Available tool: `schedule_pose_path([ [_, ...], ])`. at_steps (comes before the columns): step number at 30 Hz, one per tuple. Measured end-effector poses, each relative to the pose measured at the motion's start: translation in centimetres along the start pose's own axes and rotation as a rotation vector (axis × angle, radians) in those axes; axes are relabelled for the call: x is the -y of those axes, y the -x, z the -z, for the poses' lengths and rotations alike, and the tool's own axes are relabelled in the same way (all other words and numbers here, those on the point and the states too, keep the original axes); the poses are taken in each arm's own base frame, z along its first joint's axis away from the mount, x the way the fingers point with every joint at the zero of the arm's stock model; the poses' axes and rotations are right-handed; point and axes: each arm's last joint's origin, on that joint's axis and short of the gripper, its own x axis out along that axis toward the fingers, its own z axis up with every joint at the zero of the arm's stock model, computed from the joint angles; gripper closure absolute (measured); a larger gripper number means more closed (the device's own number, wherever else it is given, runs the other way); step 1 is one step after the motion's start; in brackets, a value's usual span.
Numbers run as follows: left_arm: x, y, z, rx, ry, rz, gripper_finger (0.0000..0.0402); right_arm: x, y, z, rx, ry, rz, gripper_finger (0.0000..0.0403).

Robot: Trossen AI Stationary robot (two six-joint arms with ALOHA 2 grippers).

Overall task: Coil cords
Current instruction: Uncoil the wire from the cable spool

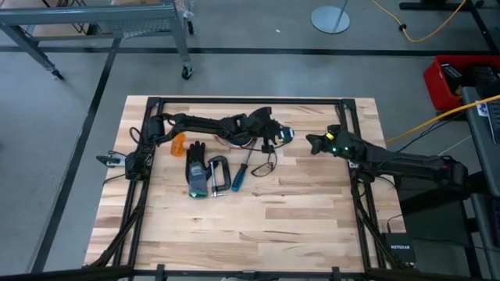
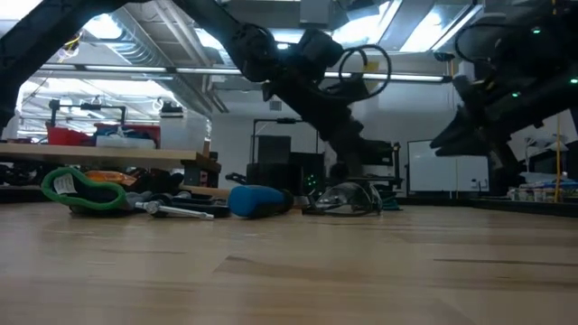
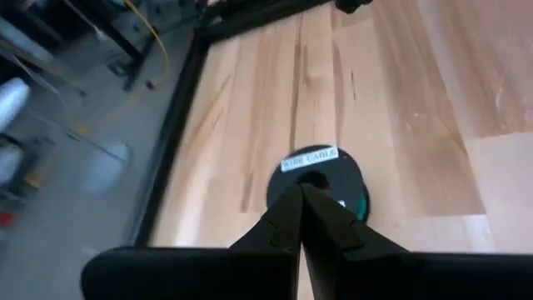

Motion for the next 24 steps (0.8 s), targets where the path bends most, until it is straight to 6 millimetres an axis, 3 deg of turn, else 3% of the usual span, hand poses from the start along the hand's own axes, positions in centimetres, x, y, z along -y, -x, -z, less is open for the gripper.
schedule_pose_path([
  [6, -0.5, -0.1, 1.5, -0.066, 0.125, 0.14, 0.0401, -0.9, -1.7, -0.5, -0.045, 0.037, 0.116, 0.0308],
  [13, -0.3, -0.1, 1.8, -0.091, 0.125, 0.166, 0.0401, -1.9, -4.2, -0.7, -0.13, 0.064, 0.194, 0.0308],
  [24, 0.1, 0.0, 1.7, -0.096, 0.103, 0.177, 0.0401, -1.1, -7.6, -1.9, -0.234, 0.01, 0.277, 0.0308],
])
